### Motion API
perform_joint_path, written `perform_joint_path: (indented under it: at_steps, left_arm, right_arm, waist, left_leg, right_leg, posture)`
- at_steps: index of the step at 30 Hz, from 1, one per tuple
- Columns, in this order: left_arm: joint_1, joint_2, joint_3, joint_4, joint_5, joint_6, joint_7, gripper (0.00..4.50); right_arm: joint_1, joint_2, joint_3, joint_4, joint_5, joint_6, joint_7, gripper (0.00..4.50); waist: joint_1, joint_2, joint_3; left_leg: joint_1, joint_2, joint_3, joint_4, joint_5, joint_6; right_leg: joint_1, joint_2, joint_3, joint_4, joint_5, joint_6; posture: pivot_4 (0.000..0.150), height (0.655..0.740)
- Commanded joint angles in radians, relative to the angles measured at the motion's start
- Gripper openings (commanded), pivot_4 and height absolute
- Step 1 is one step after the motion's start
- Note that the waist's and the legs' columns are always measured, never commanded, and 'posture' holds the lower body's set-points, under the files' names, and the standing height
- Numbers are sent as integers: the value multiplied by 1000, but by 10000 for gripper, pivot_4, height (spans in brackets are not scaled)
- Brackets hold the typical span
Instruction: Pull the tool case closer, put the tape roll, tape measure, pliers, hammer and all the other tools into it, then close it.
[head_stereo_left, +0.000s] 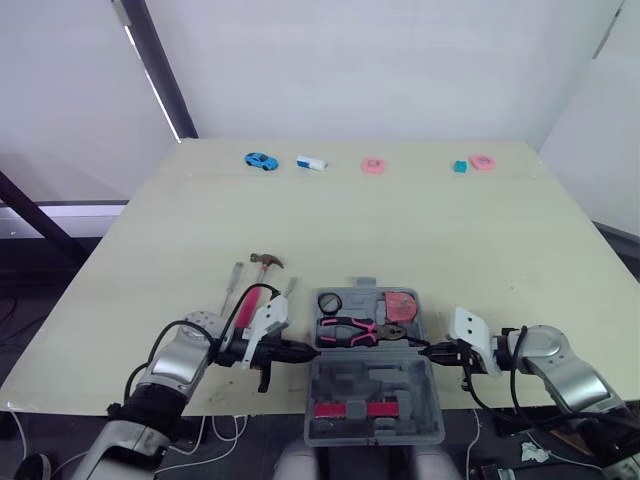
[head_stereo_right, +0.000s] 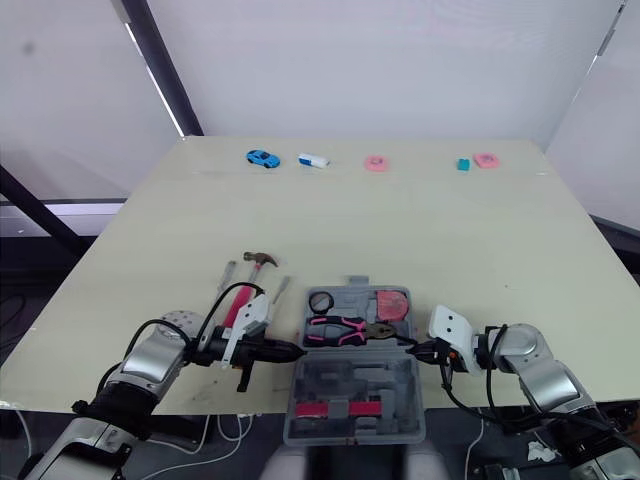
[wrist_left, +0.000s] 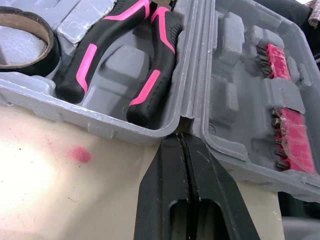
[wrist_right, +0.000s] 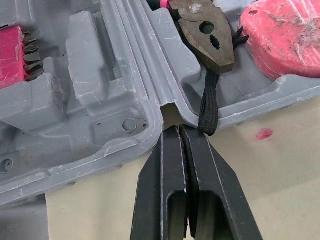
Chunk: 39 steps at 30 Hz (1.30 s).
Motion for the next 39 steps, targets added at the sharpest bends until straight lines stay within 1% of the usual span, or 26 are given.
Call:
perform_joint_path:
  at_steps: [1, 7, 22, 34, 39]
  left_arm:
    - [-27, -15, 3, 3, 2, -37, 8, 0]
    - [-64, -39, -3, 36, 19, -47, 15, 0]
    - [-222, -116, -8, 245, 98, -113, 51, 0]
    - [-255, -128, 7, 320, 116, -158, 50, 0]
    - [-280, -129, 23, 362, 122, -180, 74, 0]
  right_arm:
    - [-15, 9, -17, -10, 16, -4, -2, 507]
    - [-37, 33, -26, 30, 9, -21, -26, 507]
    - [-156, 104, -39, 211, -49, -138, -116, 507]
    - [-189, 136, -39, 279, -76, -178, -117, 507]
    - [-197, 146, -37, 298, -82, -188, -121, 507]
  waist:
    - [0, 0, 0]
    - [1, 0, 0]
    - [-2, 0, 0]
    - [-5, 0, 0]
    - [-6, 0, 0]
  left_leg:
    - [0, 0, 0, 0, 0, 0]
    - [0, 0, 0, 1, 0, 0]
    - [0, 0, 0, 4, 0, 0]
    - [0, 0, 0, 5, 0, 0]
    - [0, 0, 0, 5, 0, 0]
  right_leg:
    - [0, 0, 0, 0, 0, 0]
    - [0, 0, 0, 0, 0, 0]
    - [1, 1, 1, 1, 2, 2]
    - [1, 1, 2, 2, 2, 3]
    - [1, 1, 2, 2, 2, 3]
  posture:
    - [1500, 7395]
    - [1500, 7395]
    - [1500, 7395]
    - [1500, 7395]
    - [1500, 7395]
